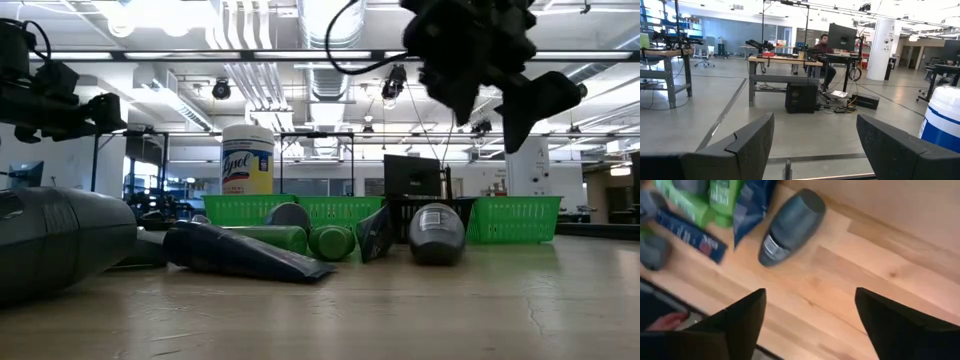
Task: Pick & Place Travel size toiletries
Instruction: Put the deodorant into the right green bin
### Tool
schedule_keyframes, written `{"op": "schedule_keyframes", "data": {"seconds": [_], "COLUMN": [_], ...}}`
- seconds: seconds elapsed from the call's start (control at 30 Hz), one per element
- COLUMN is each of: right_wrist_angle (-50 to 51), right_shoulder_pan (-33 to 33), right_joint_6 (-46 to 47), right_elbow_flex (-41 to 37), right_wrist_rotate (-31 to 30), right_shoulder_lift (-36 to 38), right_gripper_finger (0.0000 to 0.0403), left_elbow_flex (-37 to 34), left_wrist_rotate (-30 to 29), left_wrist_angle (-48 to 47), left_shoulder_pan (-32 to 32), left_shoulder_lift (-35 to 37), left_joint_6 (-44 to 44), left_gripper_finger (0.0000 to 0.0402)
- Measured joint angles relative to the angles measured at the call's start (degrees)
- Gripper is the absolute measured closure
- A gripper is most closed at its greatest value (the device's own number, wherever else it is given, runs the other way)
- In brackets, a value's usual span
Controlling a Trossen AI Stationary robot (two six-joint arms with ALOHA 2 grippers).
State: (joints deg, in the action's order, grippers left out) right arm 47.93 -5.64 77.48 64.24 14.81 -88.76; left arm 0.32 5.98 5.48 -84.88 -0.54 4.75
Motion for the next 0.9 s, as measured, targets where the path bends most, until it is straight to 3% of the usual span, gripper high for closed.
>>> {"op": "schedule_keyframes", "data": {"seconds": [0.33,0.63,0.9], "right_wrist_angle": [-0.63,-1.2,-2.36], "right_shoulder_pan": [-2.44,-5.14,-5.54], "right_joint_6": [16.88,25.42,34.2], "right_elbow_flex": [5.48,8.81,7.55], "right_wrist_rotate": [-12.18,-12.75,-16.35], "right_shoulder_lift": [-10.95,-17.82,-18.57], "right_gripper_finger": [0.0041,0.0039,0.0049], "left_elbow_flex": [0.02,0.0,0.02], "left_wrist_rotate": [-0.01,0.0,-0.01], "left_wrist_angle": [-0.01,-0.02,-0.02], "left_shoulder_pan": [0.0,0.0,0.0], "left_shoulder_lift": [0.0,-0.02,-0.02], "left_joint_6": [0.0,0.0,0.0], "left_gripper_finger": [0.0112,0.0113,0.0112]}}
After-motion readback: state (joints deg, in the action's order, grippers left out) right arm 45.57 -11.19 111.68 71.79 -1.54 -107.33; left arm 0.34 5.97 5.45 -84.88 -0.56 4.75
